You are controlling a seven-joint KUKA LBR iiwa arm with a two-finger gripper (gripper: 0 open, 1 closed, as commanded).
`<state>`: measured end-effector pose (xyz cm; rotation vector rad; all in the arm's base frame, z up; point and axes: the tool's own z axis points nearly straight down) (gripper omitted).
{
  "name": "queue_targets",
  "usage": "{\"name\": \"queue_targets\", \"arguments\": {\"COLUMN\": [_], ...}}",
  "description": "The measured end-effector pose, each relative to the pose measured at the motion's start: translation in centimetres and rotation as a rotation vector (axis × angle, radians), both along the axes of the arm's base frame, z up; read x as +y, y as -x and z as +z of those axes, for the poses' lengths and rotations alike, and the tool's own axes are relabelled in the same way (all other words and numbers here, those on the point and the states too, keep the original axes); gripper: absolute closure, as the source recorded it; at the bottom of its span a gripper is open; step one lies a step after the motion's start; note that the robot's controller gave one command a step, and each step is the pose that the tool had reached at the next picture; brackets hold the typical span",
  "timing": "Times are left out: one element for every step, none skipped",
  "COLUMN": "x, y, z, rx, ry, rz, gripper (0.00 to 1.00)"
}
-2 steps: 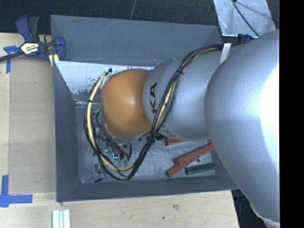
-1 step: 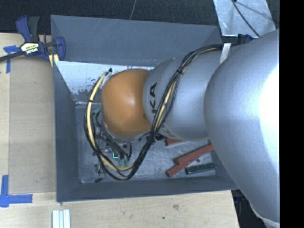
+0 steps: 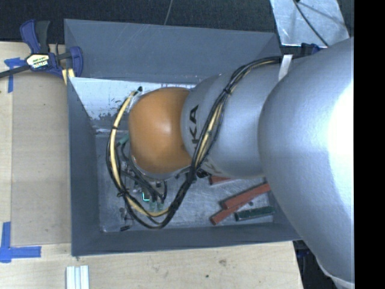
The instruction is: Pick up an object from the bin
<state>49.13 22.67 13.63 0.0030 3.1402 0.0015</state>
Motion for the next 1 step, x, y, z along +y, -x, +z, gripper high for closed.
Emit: {"name": "queue_targets", "arguments": {"x": [0.0], "y": [0.0], "z": [0.0], "rx": [0.0], "ry": [0.0], "rz": [0.0], "gripper": [0.0]}}
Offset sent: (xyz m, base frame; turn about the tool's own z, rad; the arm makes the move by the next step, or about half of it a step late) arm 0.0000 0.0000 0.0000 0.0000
